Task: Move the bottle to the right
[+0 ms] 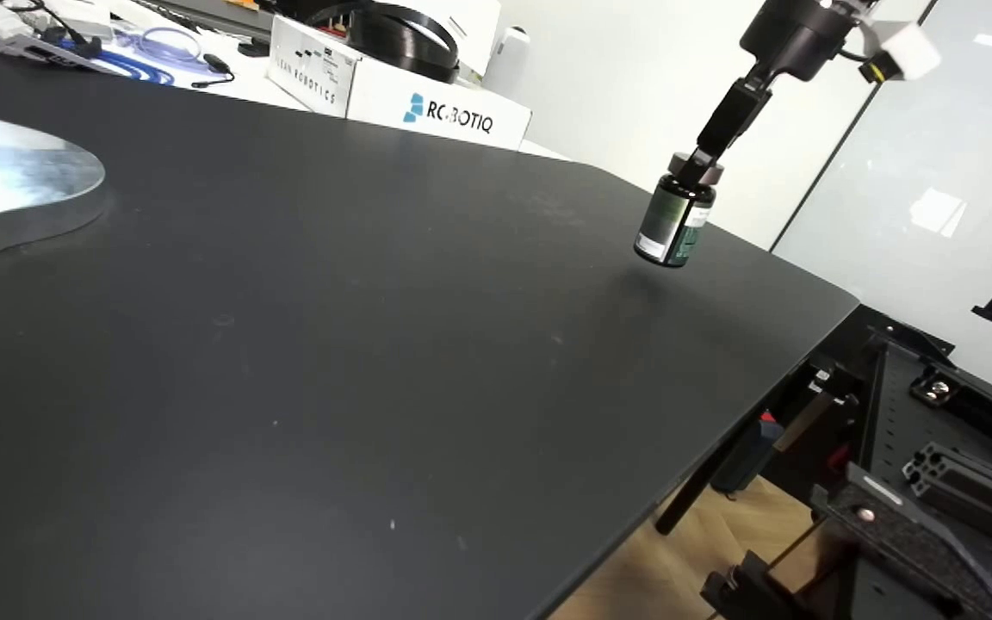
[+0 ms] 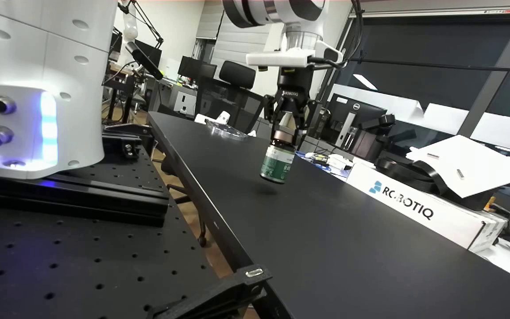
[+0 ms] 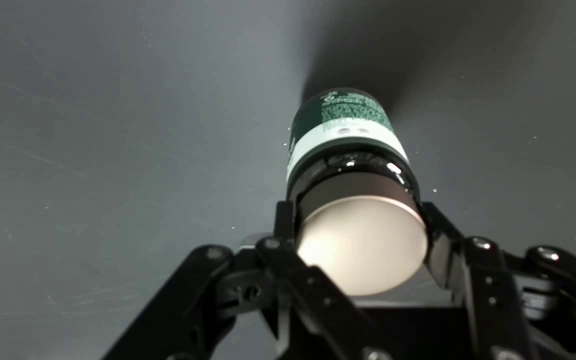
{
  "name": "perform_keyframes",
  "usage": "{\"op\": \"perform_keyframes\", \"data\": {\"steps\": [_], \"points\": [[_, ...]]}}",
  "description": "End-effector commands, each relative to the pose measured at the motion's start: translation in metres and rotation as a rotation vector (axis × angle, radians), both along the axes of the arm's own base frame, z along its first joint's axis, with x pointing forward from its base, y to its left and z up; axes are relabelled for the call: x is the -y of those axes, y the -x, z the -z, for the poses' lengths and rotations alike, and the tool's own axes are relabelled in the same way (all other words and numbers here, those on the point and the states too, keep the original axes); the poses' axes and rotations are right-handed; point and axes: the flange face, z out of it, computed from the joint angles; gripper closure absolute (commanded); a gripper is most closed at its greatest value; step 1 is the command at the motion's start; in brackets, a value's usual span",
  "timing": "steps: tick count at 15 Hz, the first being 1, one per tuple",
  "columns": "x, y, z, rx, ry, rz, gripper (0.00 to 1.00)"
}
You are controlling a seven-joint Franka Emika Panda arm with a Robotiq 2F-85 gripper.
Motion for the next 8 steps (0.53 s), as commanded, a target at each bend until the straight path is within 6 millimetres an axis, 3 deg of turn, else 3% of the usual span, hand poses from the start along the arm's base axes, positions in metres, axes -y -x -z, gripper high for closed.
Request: {"op": "perform_keyframes", "data": {"steps": [1,8], "points": [[0.004,0.002,0.012,0.007,-0.005,0.04,0.64],[0.008,0.003,0.027,0.002,-0.028,0.059,0.64]]}}
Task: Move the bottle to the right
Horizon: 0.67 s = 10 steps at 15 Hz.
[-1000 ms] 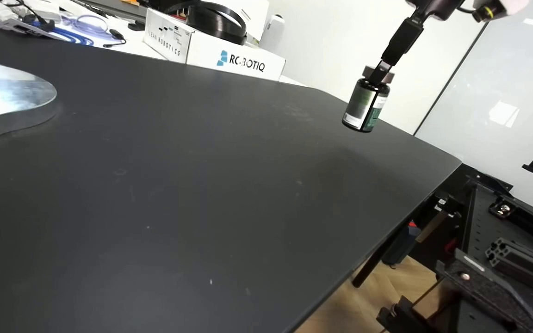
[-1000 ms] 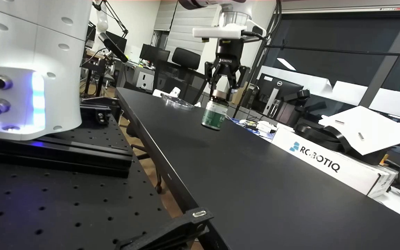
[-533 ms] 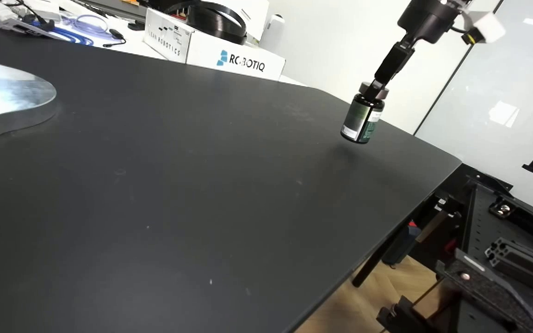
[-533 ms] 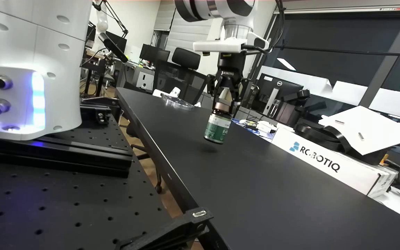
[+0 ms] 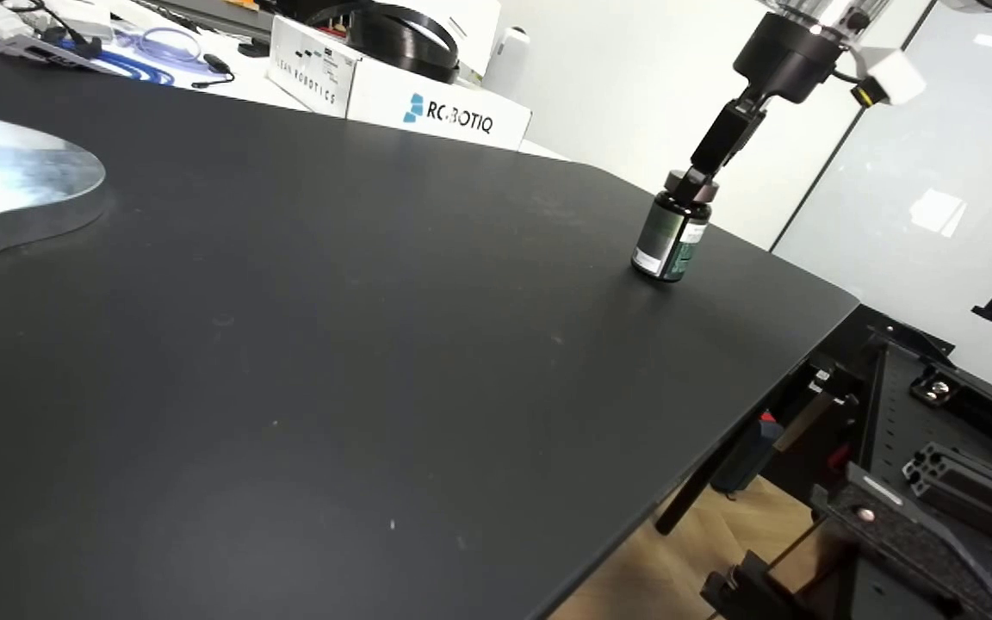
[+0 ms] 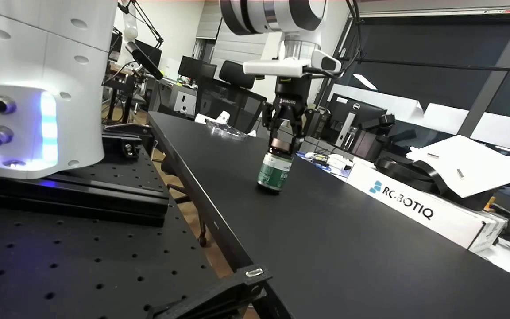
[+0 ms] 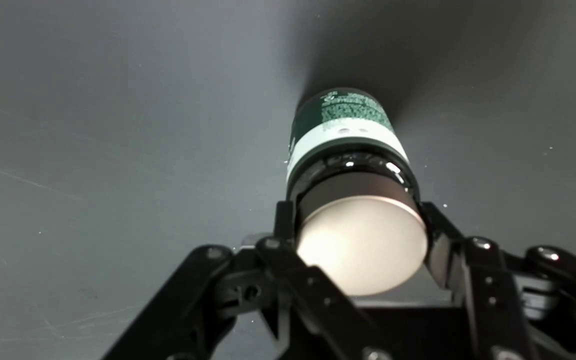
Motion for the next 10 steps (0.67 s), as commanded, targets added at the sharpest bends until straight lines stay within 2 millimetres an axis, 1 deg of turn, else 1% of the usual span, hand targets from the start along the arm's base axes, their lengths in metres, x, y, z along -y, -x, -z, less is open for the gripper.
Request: {"op": "perform_keyframes", "data": {"steps": [1,2,4,6,7,8,10], "points": [[0.002,0.0,0.009,0.009,-0.024,0.024,0.14],[0.0,-0.003,0.002,0.022,-0.026,0.016,0.12],[-0.006,-0.007,-0.017,0.045,-0.024,0.019,0.02],[-0.019,-0.014,-0.054,0.094,-0.039,0.017,0.0],[-0.026,-0.015,-0.078,0.125,-0.037,0.006,0.0],[-0.03,-0.008,-0.095,0.151,-0.032,-0.006,0.0],[-0.044,-0.002,-0.132,0.182,-0.027,-0.027,0.0]]}}
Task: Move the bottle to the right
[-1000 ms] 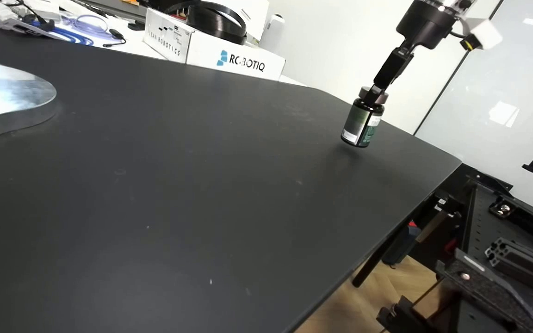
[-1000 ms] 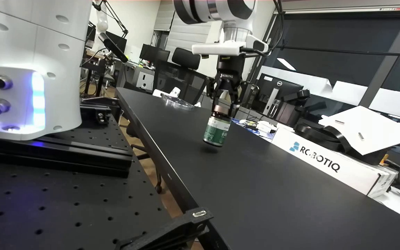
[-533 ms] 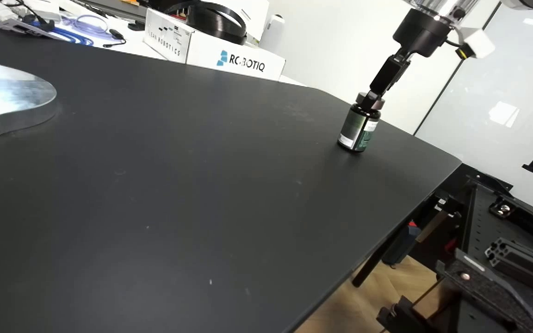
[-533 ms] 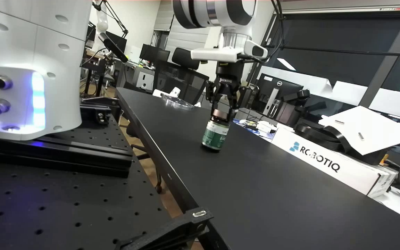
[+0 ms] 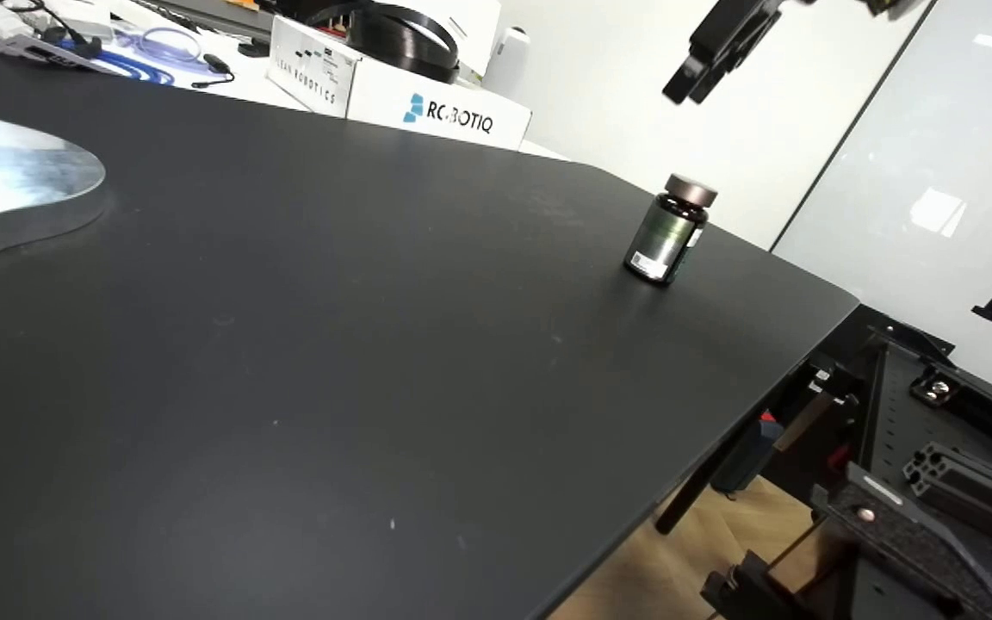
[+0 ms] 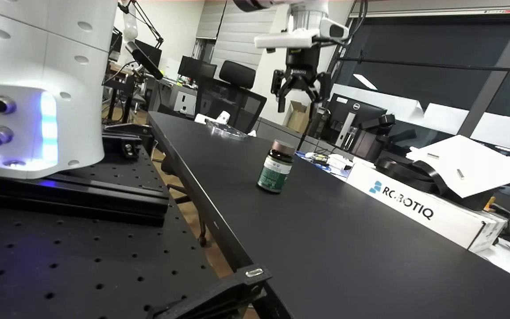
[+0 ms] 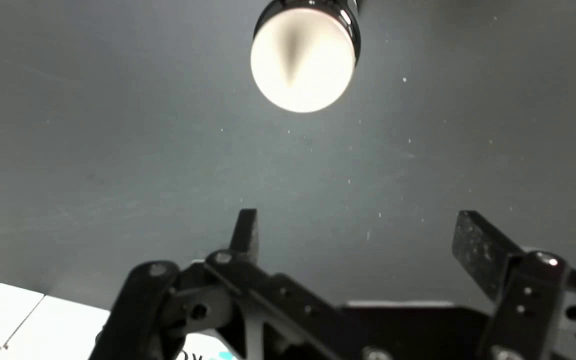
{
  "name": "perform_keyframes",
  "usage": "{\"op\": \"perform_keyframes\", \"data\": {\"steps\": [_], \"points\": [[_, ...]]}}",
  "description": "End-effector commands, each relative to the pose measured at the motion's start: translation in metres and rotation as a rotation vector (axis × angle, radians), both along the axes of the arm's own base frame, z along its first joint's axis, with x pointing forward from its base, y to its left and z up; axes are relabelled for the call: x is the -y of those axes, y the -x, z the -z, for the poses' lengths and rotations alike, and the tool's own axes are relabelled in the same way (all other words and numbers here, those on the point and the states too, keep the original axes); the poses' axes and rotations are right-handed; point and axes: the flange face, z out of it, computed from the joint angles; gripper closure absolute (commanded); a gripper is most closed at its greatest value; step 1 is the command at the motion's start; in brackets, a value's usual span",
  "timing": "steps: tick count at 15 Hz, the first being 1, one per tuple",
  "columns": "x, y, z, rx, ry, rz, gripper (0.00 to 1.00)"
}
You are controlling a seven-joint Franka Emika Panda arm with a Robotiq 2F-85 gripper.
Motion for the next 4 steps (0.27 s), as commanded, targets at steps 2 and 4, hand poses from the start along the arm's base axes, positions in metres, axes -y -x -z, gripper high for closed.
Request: {"op": "perform_keyframes", "data": {"steps": [2,4], "points": [[-0.012,0.008,-0.038,0.022,0.008,-0.017,0.0],[-0.025,0.019,-0.063,0.027,0.008,-0.038,0.0]]}}
